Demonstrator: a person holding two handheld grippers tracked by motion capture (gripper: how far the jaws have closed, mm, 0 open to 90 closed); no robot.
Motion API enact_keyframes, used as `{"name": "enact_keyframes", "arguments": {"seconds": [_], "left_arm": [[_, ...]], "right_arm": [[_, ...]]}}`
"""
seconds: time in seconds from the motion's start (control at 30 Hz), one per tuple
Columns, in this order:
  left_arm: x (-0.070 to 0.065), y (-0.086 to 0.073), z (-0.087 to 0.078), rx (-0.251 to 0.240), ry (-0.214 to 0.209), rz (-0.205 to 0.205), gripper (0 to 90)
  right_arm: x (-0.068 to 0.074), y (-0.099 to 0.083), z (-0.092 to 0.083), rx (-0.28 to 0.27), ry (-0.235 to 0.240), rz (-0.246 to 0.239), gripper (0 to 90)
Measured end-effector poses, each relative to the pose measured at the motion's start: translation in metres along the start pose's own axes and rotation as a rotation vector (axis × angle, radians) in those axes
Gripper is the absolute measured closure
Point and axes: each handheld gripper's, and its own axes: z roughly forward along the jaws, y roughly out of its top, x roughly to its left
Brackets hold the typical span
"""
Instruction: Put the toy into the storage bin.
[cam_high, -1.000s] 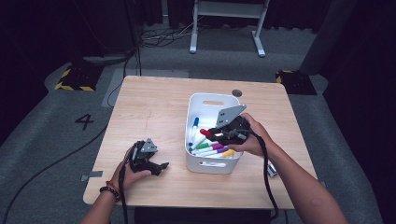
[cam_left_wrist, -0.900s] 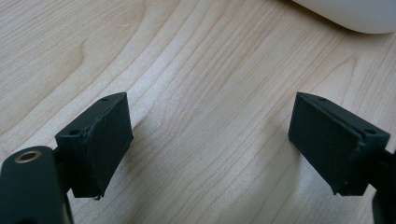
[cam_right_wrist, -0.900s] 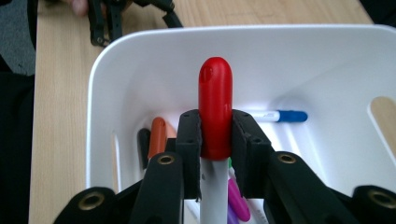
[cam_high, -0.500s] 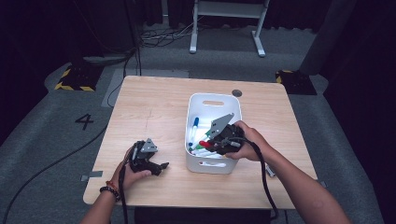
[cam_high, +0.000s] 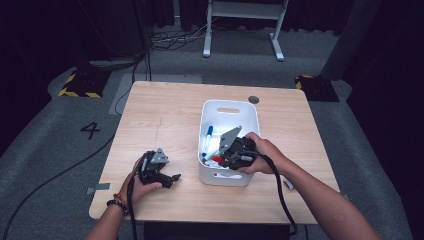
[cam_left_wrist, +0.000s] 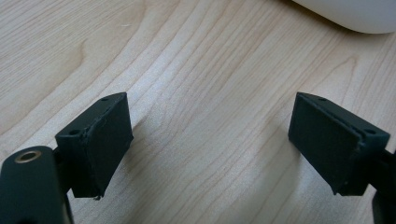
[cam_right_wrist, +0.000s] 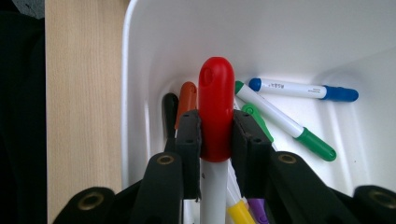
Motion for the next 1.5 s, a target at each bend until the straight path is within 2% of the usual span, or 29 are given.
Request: {"name": "enact_keyframes", "arguments": {"seconds": [0.37, 0.6, 0.87, 0.97, 1.03, 1.07, 1.17, 1.27, 1.5], "left_arm": [[0.0, 0.0, 0.0, 0.0, 0.0, -0.001, 13.7], [0.0, 0.0, 0.0, 0.0, 0.0, 0.0, 13.8], [0.0, 0.0, 0.0, 0.0, 0.0, 0.0, 13.8], [0.0, 0.0, 0.0, 0.001, -0.002, 0.002, 13.8], [0.0, 0.0, 0.0, 0.001, -0.004, 0.001, 13.8], [0.0, 0.0, 0.0, 0.001, -0.002, 0.001, 13.8], [0.0, 0.0, 0.0, 0.0, 0.0, -0.001, 13.8], [0.0, 0.0, 0.0, 0.0, -0.001, -0.001, 13.8], [0.0, 0.0, 0.0, 0.0, 0.0, -0.001, 13.7]], "right_arm": [[0.002, 0.0, 0.001, 0.007, -0.005, -0.001, 71.2], [0.001, -0.001, -0.001, -0.017, -0.01, 0.014, 63.3], [-0.001, -0.009, -0.009, -0.045, -0.035, 0.043, 59.3], [-0.003, -0.016, -0.015, -0.077, -0.035, 0.049, 57.8], [-0.006, -0.022, -0.021, -0.097, -0.063, 0.069, 56.8], [-0.008, -0.027, -0.025, -0.128, -0.069, 0.085, 56.7], [-0.013, -0.038, -0.038, -0.175, -0.088, 0.106, 54.9], [-0.015, -0.051, -0.053, -0.232, -0.108, 0.131, 53.5], [-0.019, -0.09, -0.082, -0.309, -0.183, 0.197, 51.7]]}}
